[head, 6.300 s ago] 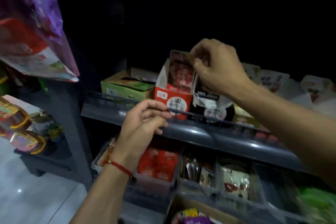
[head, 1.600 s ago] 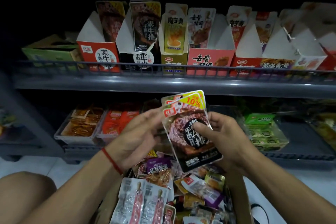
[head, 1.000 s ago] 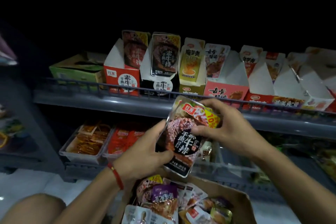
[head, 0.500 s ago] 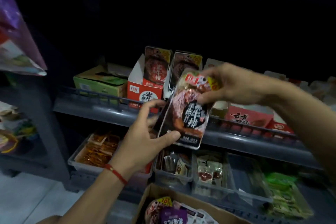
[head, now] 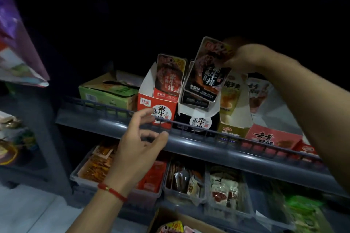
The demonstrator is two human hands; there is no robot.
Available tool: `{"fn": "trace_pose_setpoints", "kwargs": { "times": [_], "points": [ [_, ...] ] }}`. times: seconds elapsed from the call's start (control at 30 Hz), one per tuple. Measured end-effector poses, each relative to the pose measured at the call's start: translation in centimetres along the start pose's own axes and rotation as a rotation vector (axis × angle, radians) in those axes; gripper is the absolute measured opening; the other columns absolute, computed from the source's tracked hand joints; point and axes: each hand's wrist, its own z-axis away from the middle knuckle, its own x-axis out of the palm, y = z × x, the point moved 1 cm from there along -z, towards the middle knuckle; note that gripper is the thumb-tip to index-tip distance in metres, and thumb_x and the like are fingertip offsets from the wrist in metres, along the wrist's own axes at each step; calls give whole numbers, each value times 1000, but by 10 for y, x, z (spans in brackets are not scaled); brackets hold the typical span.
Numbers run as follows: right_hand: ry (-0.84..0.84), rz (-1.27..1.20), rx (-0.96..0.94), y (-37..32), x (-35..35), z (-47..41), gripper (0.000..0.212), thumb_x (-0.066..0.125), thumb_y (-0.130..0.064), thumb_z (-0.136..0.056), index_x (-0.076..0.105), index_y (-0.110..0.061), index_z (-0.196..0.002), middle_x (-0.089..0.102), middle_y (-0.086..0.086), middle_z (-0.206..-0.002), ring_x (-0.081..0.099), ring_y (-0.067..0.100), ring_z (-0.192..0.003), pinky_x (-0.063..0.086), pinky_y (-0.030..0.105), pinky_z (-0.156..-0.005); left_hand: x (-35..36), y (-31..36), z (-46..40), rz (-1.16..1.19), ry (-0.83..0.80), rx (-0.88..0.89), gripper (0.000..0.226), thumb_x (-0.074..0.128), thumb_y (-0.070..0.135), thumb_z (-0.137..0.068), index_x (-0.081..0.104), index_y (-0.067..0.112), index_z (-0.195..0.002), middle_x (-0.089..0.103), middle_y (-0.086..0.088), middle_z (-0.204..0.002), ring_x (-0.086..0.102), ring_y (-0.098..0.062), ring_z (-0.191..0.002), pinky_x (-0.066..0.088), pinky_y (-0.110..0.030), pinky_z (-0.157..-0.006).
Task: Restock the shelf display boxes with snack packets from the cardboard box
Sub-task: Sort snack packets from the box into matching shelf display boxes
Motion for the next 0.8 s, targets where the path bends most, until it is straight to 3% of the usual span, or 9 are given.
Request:
{"fn": "trace_pose_setpoints", "kwargs": {
  "times": [0.07,0.23,0.4,0.53,0.7,0.8],
  "points": [
    [-52,-4,1,-6,19,-11,37,67,-45,-94,61,-24,-123,63,7,-114,56,27,-101,47,39,-94,3,-1,0,-33,-17,2,60,74,26,-89,45,40,-139,53,19,-136,66,2,-98,52,-23,-85],
    [-66,6,-66,-18,63,-24,55,71,-31,-94,47,-19,-142,60,12,-128,58,34,-119,49,45,-102,8,-5,-1,-83,-44,10,64,75,24,-87,43,43,-139,52,19,-135,66,0,-99,53,-26,-86],
    [101,144,-69,-16,70,-29,70,71,-41,-92,38,-20,-150,47,19,-145,47,41,-132,46,50,-104,8,-8,-1,-110,-52,20,62,74,22,-88,44,44,-138,53,20,-133,65,1,-99,53,-23,-81],
    [236,246,-88,-10,73,-22,54,59,-30,-102,39,-17,-150,45,22,-145,46,44,-130,44,49,-97,8,-9,-1,-125,-60,22,62,74,22,-88,43,44,-137,52,22,-132,64,1,-99,55,-23,-81],
    [332,273,-143,-14,75,-18,52,62,-18,-100,42,-16,-147,47,21,-144,49,43,-127,47,49,-95,10,-10,-2,-192,-94,13,56,73,20,-90,46,46,-132,53,22,-126,61,7,-96,53,-16,-73],
    [401,203,-158,-22,62,2,39,60,-20,-100,52,-13,-138,60,20,-127,58,41,-112,48,45,-81,11,-15,-3,-304,-176,-4,41,71,24,-91,54,43,-124,59,20,-118,62,8,-90,56,-17,-74]
  ]
}}
